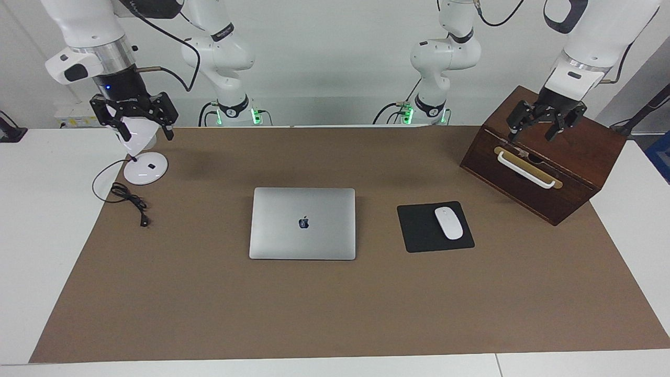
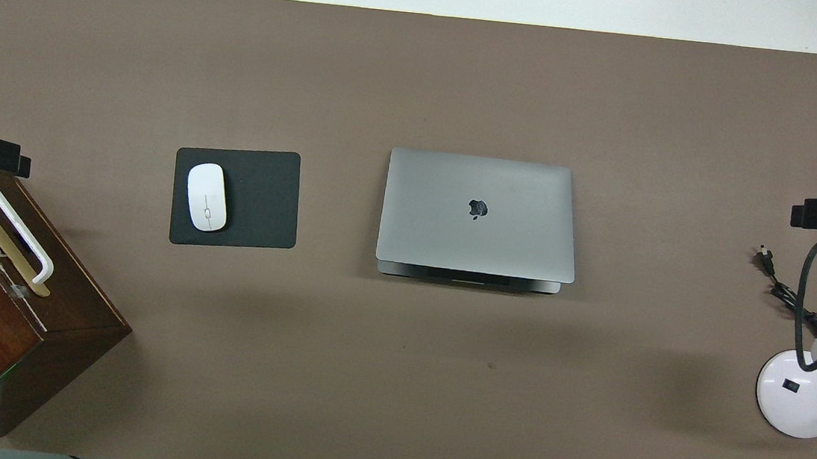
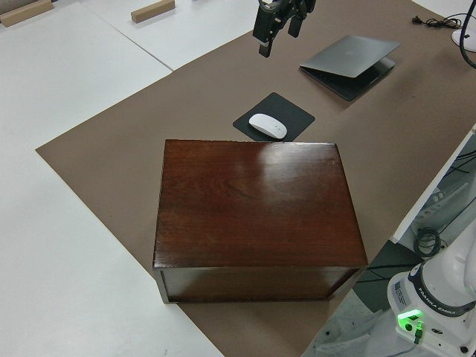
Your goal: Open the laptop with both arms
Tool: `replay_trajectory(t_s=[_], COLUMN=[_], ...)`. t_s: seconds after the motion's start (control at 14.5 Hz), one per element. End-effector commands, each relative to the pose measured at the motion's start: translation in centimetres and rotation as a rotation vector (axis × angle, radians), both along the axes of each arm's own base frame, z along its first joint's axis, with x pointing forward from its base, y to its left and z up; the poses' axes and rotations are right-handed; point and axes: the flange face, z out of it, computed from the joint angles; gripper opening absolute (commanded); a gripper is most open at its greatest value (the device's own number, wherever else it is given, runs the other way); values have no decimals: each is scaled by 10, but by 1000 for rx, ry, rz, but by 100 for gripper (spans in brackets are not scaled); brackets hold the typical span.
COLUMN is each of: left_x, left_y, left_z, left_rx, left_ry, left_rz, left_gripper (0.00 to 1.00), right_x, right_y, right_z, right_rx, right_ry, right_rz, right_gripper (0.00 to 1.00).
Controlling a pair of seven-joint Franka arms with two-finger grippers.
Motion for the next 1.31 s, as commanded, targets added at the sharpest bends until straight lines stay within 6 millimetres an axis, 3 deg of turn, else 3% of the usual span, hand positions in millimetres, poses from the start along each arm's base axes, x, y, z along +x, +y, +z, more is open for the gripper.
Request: replay_trajectory(t_s=[0.0, 0.41, 0.76, 0.83, 0.9, 0.96, 1.03, 1.24], left_x=[5, 5, 7, 7, 7, 7, 7, 6], left_y=[4, 3, -3, -2, -2, -2, -3, -2], left_z=[4, 4, 5, 4, 3, 3, 3, 3], left_rx=[11, 4, 5, 5, 6, 7, 7, 6], left_ry=[-8, -9, -27, -27, -25, -25, -26, -23], left_rz=[10, 14, 10, 30, 48, 48, 44, 44], left_gripper=[100, 100, 100, 95, 50, 17, 0, 0], right_x=[-6, -4, 1, 2, 2, 3, 3, 1], right_y=[-2, -6, -29, -35, -43, -49, -53, -61], right_z=[-1, -20, -43, -51, -60, -69, -75, -99], right_rx=[-7, -14, -12, 7, 31, 44, 50, 115], right_ry=[-6, -15, -68, -81, -103, -122, -139, -182], right_rz=[-20, 12, 74, 88, 107, 130, 143, 161], right_gripper=[100, 100, 100, 100, 100, 100, 100, 100])
